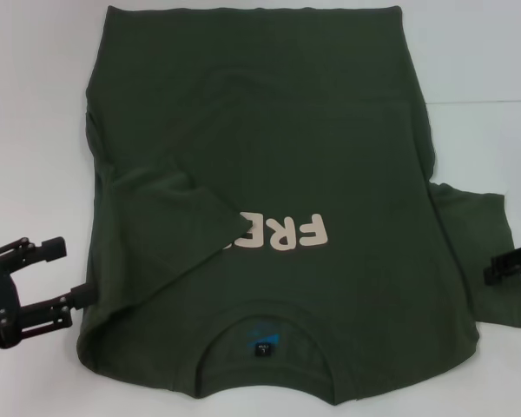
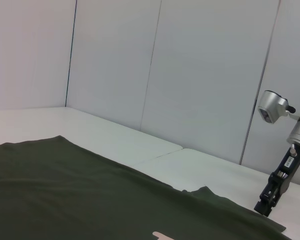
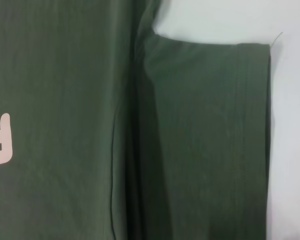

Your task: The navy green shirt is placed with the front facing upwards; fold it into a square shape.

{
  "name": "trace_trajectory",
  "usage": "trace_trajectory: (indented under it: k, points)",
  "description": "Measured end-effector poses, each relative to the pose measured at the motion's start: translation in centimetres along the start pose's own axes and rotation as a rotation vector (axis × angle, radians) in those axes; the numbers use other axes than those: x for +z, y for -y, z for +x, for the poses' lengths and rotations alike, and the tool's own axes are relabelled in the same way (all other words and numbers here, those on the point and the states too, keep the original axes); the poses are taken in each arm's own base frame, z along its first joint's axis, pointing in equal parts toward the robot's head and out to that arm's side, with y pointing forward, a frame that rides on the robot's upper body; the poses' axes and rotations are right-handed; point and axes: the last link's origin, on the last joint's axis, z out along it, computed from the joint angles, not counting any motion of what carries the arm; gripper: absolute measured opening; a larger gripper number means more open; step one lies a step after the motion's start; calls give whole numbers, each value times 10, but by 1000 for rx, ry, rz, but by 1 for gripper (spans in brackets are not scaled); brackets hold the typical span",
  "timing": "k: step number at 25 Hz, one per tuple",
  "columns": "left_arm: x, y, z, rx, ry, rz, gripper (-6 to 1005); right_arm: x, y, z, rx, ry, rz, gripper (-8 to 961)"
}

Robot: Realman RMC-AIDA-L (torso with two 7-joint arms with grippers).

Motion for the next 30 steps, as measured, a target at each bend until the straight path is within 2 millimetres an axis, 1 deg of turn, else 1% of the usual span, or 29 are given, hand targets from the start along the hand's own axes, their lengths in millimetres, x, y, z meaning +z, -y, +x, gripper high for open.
trace_trajectory:
  k: [22, 30]
  points:
    - [0, 0, -1, -3, 1, -1, 834, 5, -1, 1, 3, -2, -4, 883]
    - [1, 0, -2, -8, 0, 0, 832, 7, -4, 2, 16, -4, -45, 885]
